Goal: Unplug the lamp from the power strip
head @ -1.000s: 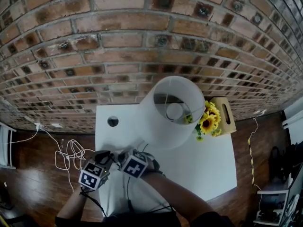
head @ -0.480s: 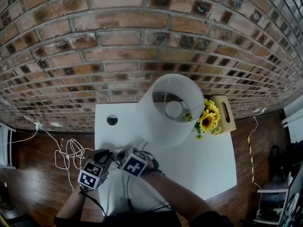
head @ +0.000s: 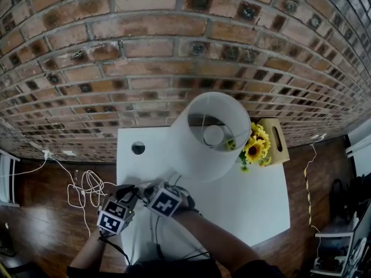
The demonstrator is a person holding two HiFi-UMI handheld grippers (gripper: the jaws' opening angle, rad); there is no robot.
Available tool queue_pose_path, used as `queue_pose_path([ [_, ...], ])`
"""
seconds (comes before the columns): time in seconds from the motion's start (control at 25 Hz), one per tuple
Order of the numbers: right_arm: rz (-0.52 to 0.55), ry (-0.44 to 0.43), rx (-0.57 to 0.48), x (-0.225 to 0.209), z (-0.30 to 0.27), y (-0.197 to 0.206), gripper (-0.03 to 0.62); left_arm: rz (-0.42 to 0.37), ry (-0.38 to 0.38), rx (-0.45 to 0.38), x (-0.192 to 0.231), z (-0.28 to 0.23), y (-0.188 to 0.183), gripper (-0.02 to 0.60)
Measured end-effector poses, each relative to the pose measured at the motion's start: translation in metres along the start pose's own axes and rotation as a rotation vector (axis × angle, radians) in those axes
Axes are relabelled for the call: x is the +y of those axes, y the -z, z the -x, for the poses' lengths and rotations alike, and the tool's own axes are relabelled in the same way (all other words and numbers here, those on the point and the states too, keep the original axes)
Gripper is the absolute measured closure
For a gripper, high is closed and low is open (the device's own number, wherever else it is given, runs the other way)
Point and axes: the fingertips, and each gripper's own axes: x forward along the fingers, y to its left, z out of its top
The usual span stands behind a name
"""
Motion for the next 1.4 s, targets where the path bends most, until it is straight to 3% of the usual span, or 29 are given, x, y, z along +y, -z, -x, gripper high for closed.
queue_pose_path([
  [0.2,-0.018,-0.007,0.008,-0.002,0.000,0.003,0.591,0.032,0.018,-0.010,0.004,-0.002,-0.001,0.486],
  [0.72,-0.036,-0.017,0.002,-0.002,0.001,0.002,0.592,-0.008,0.000,-0.008,0.001,0.002,-0.001,0.488],
  [1.0,-0.033,-0.012,-0.004,-0.003,0.001,0.001,0.592,0.054,0.004,-0.010,0.005,-0.001,-0.002,0.488],
  [1.12,-0.039,-0.015,-0.005,-0.003,0.001,0.001,0.591,0.016,-0.007,-0.045,0.003,0.005,-0.009,0.488],
  [1.24,-0.046,-0.026,-0.001,-0.004,0.001,0.003,0.592,-0.001,-0.026,-0.196,0.011,0.025,-0.053,0.491],
  [1.4,-0.056,-0.029,-0.010,-0.002,0.001,0.004,0.592,-0.114,-0.033,-0.195,0.020,0.031,-0.077,0.491],
])
